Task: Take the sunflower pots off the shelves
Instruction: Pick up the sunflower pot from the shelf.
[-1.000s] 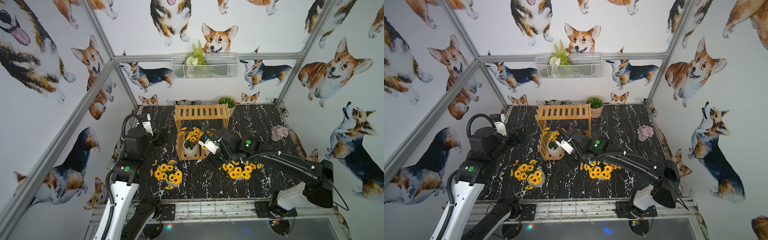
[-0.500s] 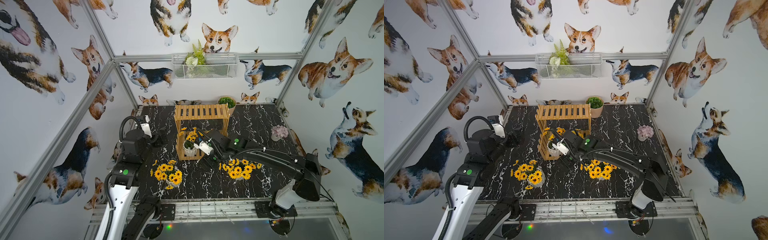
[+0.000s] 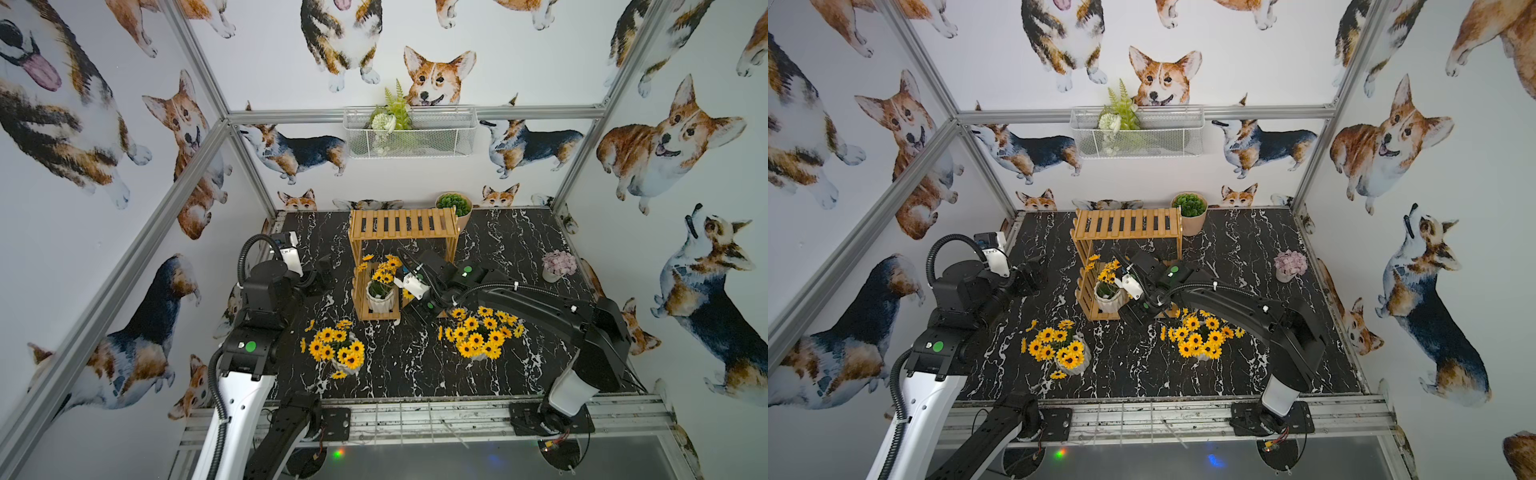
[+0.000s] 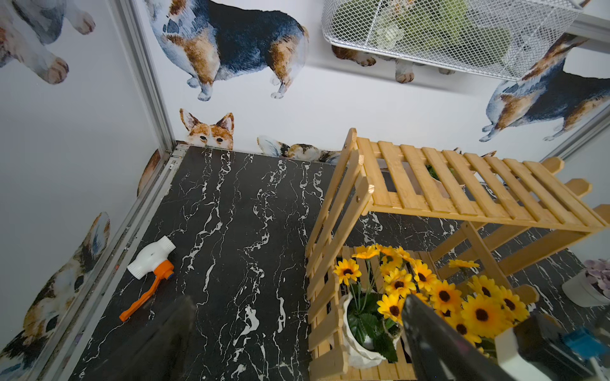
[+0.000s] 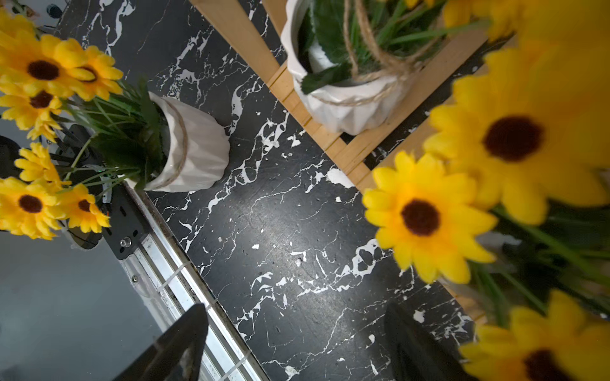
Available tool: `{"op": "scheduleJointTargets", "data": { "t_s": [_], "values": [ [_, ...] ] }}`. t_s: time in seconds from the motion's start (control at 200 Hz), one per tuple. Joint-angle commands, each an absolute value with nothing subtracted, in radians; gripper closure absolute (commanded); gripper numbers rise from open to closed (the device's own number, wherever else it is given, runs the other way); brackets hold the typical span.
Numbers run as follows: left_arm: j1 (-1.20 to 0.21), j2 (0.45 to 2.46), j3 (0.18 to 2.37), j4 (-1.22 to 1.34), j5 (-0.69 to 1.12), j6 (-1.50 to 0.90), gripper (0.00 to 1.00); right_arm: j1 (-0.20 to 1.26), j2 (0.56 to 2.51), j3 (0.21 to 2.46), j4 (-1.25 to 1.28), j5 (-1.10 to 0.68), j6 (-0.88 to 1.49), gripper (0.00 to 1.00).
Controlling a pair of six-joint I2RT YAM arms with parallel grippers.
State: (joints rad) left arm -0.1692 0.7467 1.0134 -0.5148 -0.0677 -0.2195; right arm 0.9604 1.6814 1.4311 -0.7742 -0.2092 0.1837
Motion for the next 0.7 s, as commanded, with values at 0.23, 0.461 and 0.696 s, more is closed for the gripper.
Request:
{"op": "scheduleJointTargets", "data": {
  "t_s": [0.23, 0.461, 0.696],
  "values": [
    [-0.161, 0.748, 1.006, -0.486, -0.084, -0.209, 0.0, 0.914, 1.72, 1.465, -0.796, -0.188, 0.127, 0.15],
    [-0.158, 0.748, 1.001, -0.48, -0.086, -0.202, 0.0, 0.911, 1.764, 1.488, -0.802, -0.164, 0.103, 0.16],
    [-0.156, 0.747, 0.997, -0.476, -0.084, -0.2, 0.0, 0.909, 1.795, 1.512, -0.81, -0.133, 0.08, 0.18]
  ]
}}
